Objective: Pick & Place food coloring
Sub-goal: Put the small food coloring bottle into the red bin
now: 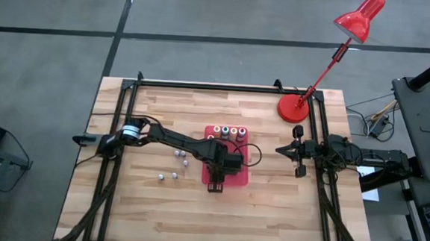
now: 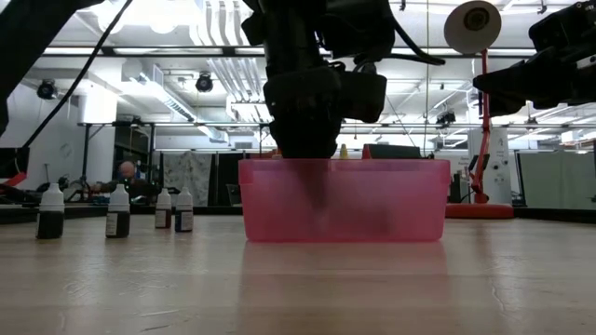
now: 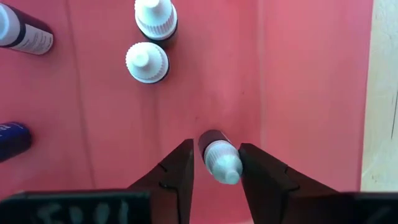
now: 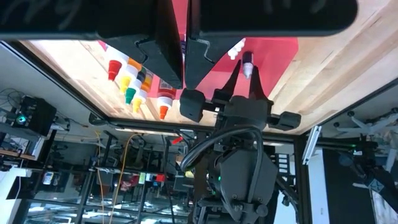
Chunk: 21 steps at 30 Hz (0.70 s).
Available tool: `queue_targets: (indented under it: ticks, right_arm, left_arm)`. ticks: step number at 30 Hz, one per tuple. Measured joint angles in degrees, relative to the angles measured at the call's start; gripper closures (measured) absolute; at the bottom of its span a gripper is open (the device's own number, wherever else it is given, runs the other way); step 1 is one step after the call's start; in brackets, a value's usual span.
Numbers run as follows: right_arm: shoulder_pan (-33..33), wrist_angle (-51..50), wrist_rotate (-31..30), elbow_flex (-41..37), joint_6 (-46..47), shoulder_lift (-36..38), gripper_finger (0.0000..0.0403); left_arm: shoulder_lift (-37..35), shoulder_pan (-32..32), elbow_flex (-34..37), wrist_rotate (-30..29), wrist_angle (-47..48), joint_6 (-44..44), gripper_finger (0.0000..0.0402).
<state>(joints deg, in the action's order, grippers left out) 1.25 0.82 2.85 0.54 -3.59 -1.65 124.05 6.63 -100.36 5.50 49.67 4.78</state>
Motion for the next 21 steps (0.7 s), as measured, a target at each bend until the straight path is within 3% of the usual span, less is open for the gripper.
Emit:
queue_targets:
  ticks: [12, 21]
  right_arm:
    - [0.00, 0.01, 0.02, 0.00, -0.01, 0.00, 0.0394]
    - [-0.01, 0.02, 0.00, 0.00, -0.01, -0.02, 0.0394]
  left_arm:
    - [-0.02, 0.00, -2.05, 0.04, 1.05, 0.39, 0.0296]
    - [-0.55, 0.00, -5.40, 1.03, 7.14, 0.43, 0.0296]
